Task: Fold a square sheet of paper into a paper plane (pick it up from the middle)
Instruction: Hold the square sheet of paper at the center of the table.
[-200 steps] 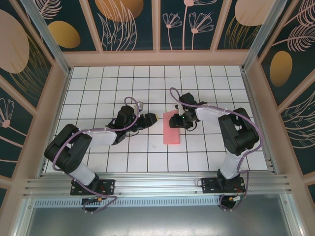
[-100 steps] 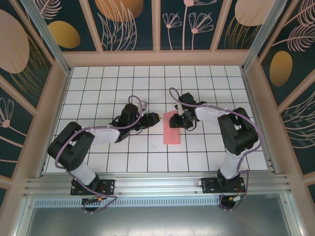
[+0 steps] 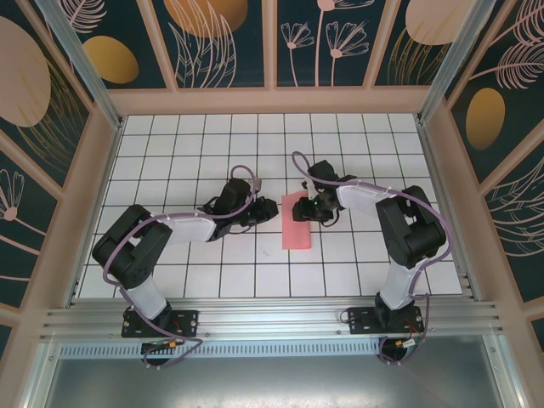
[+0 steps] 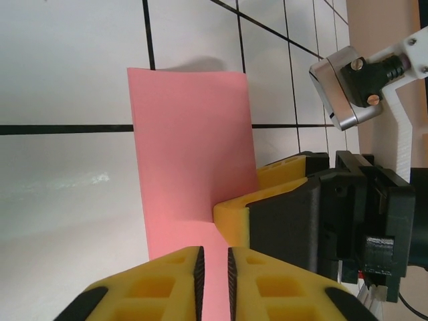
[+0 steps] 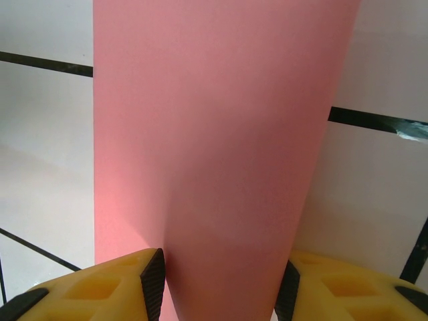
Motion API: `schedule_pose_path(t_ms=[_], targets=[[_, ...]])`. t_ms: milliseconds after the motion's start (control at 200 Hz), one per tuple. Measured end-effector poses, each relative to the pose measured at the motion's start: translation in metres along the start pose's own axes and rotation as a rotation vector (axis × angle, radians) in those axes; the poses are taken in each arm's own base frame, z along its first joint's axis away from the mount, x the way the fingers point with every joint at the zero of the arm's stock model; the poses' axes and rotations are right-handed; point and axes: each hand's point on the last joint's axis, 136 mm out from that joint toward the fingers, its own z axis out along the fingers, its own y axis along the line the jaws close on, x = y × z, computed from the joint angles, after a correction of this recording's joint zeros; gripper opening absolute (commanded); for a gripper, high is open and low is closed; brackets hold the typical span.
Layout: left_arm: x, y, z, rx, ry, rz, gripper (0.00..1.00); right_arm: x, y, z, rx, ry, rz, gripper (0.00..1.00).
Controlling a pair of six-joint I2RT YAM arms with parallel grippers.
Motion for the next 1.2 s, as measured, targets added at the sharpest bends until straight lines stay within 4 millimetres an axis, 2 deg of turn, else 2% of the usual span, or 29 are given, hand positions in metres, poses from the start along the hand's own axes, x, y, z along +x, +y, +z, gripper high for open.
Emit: schedule_pose_path(t_ms=[75, 150, 400, 926, 1201], targets=[[0.002, 0.001, 0.007, -0.021, 0.012, 0.002, 0.04, 0.000, 0.000, 0.000, 0.002, -0.001, -0.001, 0.49], [0.005, 0.003, 0.015, -0.045, 0.027, 0.003, 0.00, 0.000, 0.000, 0.000, 0.005, -0.001, -0.002, 0.49], [0.019, 0.015, 0.031, -0.115, 0.079, -0.003, 0.00, 0.000, 0.000, 0.000, 0.010, -0.002, -0.004, 0.49], [0.033, 0.026, 0.045, -0.176, 0.133, 0.004, 0.00, 0.000, 0.000, 0.001, 0.011, -0.003, -0.004, 0.49], [0.030, 0.024, 0.051, -0.212, 0.138, 0.030, 0.00, 0.000, 0.000, 0.001, 0.011, -0.003, -0.004, 0.49]])
